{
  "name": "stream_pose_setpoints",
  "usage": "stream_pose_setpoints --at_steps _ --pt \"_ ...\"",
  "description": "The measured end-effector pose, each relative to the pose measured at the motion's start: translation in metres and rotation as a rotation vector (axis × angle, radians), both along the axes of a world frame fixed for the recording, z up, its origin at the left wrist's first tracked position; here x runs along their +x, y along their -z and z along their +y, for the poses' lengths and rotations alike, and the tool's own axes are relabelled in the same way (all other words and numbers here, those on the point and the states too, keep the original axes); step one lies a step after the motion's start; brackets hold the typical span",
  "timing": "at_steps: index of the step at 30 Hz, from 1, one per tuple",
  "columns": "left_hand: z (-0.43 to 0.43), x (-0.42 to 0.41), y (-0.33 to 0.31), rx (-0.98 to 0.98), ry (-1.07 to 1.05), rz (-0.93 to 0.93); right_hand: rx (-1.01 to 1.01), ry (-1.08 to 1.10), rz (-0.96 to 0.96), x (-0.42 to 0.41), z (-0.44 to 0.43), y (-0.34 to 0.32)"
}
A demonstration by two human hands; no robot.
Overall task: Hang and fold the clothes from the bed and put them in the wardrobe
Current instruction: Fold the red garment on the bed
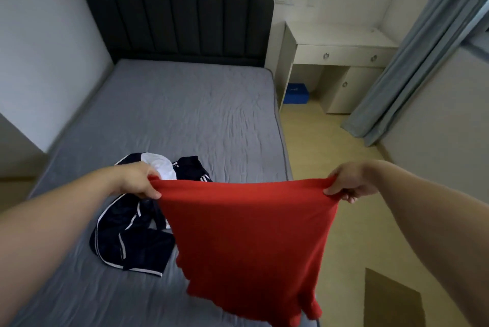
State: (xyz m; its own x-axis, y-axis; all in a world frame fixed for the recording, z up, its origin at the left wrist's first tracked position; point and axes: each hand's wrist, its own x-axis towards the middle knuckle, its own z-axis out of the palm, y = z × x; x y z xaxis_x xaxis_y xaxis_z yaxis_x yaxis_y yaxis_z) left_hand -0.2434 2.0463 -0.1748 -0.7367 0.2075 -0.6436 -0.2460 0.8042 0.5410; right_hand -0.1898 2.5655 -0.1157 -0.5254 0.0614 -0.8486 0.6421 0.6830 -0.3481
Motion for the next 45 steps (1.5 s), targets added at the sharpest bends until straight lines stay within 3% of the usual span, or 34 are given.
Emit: stream_pose_setpoints --at_steps 6,12,16,20,25,29,33,36,40,45 --pt "0.060 -0.046 0.015 0.102 -0.388 0.276 0.413 -0.089 0.544 -0.078 0.021 0.022" --pt "0.085 -0.110 -0.018 0.080 -0.614 0.596 0.278 0.155 0.980 -0.136 0.032 -0.001" --pt "0.095 -0.128 -0.053 0.076 -0.579 0.779 0.228 0.244 1.155 -0.148 0.041 -0.018" --pt "0.100 -0.114 -0.058 -0.047 -0.485 0.940 0.198 0.225 1.226 -0.139 0.043 -0.011" --pt "0.099 -0.077 0.007 -0.024 -0.399 0.781 0.353 -0.055 1.064 -0.119 0.050 0.048" --pt "0.095 -0.047 0.105 -0.208 -0.172 0.750 0.616 -0.467 0.965 -0.097 0.051 0.142" --pt "0.096 -0.018 0.223 -0.454 0.204 0.755 0.783 -0.907 0.761 -0.070 0.043 0.265" --pt "0.096 0.011 0.312 -0.518 0.489 0.832 0.759 -1.106 0.697 -0.047 0.041 0.364" --pt "0.095 0.059 0.395 -0.551 0.831 0.816 0.631 -1.353 0.445 -0.002 0.033 0.460" --pt "0.097 0.115 0.449 -0.586 0.795 0.597 0.574 -1.438 0.316 0.047 0.009 0.511"
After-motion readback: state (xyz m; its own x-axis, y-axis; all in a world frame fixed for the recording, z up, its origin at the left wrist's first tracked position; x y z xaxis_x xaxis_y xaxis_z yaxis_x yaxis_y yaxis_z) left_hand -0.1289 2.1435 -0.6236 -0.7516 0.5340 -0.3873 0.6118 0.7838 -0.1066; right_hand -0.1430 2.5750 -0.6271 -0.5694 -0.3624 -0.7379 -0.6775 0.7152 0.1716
